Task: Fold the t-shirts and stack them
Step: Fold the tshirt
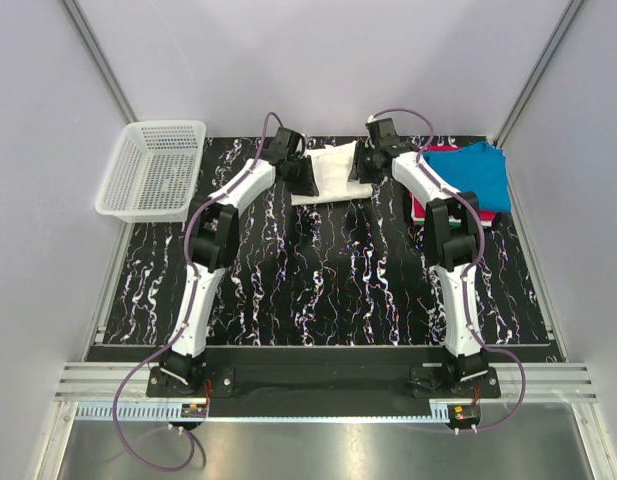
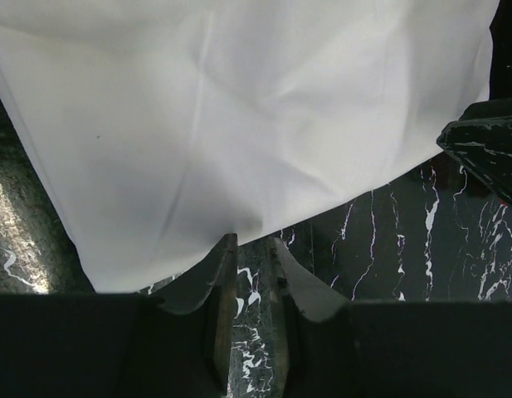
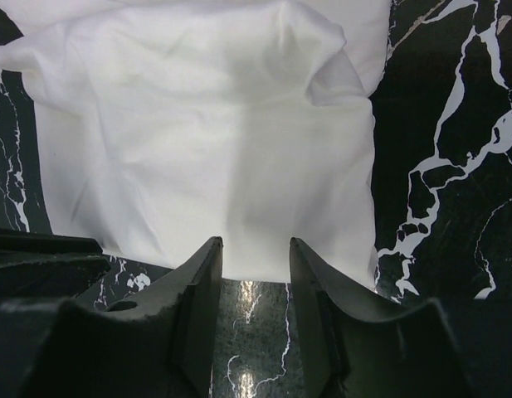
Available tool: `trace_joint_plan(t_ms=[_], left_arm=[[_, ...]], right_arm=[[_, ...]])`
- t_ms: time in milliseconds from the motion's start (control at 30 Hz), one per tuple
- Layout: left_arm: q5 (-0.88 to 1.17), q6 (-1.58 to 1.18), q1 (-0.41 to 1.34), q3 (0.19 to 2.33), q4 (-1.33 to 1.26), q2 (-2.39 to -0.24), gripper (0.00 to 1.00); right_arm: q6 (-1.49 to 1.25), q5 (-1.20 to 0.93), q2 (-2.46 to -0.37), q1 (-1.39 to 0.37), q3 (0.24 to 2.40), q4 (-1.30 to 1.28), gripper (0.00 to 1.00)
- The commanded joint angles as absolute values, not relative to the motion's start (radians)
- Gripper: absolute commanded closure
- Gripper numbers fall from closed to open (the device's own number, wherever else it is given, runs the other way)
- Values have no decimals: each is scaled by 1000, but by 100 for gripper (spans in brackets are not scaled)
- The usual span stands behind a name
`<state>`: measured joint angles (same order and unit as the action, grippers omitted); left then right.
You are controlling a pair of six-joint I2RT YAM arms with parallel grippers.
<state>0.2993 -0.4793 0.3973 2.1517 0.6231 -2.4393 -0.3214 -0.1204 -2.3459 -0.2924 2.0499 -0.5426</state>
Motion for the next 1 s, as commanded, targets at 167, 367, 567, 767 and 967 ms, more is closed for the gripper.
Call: trace_joint_plan(t_ms=[167, 367, 567, 767, 967], left_arm=[[204, -462, 396, 2286, 706, -2517, 76], [219, -512, 396, 2290, 753, -2554, 87], [198, -528, 406, 2255, 821, -2557, 100], [163, -511, 425, 2106, 827, -2461, 100], [153, -486, 449, 1921, 827, -2340, 100]], right_arm=[[-275, -87, -2456, -293, 2166, -572, 56], [-276, -103, -2563, -293, 2301, -695, 73], [-299, -106, -2580, -293, 2327, -765, 100], [-308, -118, -2479, -298, 2169, -776, 100], [-325, -140, -2310, -336, 1916, -732, 100]])
